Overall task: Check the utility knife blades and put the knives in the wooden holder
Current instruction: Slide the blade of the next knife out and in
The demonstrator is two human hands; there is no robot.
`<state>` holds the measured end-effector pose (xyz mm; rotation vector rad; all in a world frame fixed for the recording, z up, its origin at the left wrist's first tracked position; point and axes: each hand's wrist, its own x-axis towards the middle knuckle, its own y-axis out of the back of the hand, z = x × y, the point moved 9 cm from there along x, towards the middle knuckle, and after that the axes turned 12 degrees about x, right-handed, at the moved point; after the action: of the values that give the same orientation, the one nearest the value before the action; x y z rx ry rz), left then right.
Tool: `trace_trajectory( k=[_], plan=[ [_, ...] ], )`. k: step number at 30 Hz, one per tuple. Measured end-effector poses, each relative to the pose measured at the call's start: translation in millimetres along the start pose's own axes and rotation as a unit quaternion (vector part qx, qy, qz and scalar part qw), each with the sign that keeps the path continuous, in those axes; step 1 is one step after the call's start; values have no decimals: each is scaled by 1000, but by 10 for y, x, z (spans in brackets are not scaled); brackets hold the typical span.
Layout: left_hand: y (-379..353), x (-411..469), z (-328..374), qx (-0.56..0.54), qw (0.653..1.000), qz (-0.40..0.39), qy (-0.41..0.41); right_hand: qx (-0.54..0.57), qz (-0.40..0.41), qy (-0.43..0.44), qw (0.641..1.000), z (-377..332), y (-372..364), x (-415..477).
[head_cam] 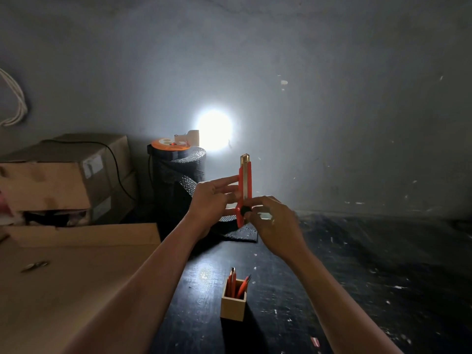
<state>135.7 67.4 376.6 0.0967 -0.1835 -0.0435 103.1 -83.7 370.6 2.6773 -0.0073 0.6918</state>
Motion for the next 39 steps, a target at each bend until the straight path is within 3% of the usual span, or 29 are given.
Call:
trace_trajectory(
  k=[19, 24, 33, 39],
  plan=[
    [40, 22, -151, 7, 1000, 9, 1, 19, -21, 5, 1000, 125, -87, 10],
    [65, 17, -295, -11, 1000, 4, 5, 71, 28, -12, 997, 209, 8, 130],
    [-12, 7, -811, 25, 999, -22, 18, 153, 8, -81, 985, 523, -107, 268],
    [121, -8, -1648, 88, 990, 27, 110, 211, 12, -140, 967, 1064, -312, 129]
  ],
)
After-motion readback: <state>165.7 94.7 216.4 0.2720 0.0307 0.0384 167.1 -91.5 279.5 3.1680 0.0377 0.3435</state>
